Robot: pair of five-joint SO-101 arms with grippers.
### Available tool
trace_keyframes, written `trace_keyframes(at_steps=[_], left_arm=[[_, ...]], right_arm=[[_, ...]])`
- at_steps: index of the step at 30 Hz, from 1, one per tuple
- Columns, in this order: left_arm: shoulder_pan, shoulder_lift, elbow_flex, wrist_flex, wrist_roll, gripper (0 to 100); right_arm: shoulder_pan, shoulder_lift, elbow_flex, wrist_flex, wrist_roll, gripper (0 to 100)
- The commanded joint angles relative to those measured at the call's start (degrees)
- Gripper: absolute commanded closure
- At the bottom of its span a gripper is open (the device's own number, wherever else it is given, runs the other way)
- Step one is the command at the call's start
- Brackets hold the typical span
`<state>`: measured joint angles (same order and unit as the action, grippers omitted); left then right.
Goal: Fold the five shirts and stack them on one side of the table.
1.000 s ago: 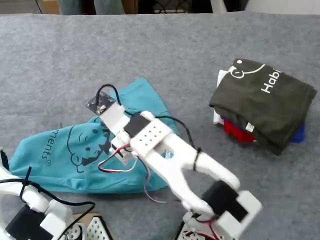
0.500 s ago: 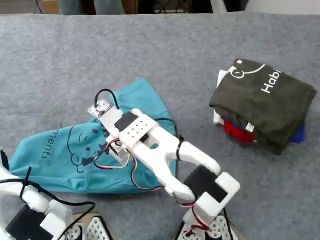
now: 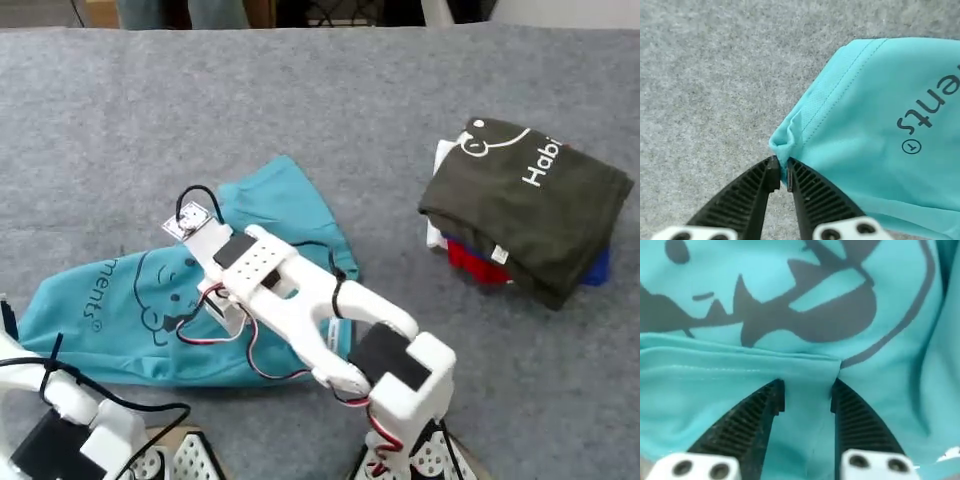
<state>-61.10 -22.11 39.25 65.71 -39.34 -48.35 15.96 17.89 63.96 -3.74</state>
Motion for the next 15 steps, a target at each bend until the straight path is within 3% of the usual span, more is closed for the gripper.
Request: trace_keyframes(at_steps=[1, 7, 12, 15], left_arm=[[0.66, -1.85, -0.40, -0.88, -0.26, 97], [0.66, -1.85, -0.40, -0.88, -0.26, 97], [0.66, -1.85, -0.40, -0.88, -0.26, 97], [0.66, -1.85, -0.31, -0.88, -0.26, 97]], right_arm=[[-0.26, 1.19, -4.18, -0.18, -0.09, 83.5], [-0.26, 3.21, -5.67, -0.09, -0.09, 84.5], [0.62, 3.30, -6.55, 2.81, 0.00, 98.3], [3.16, 3.21, -7.96, 5.63, 0.00, 97.2]])
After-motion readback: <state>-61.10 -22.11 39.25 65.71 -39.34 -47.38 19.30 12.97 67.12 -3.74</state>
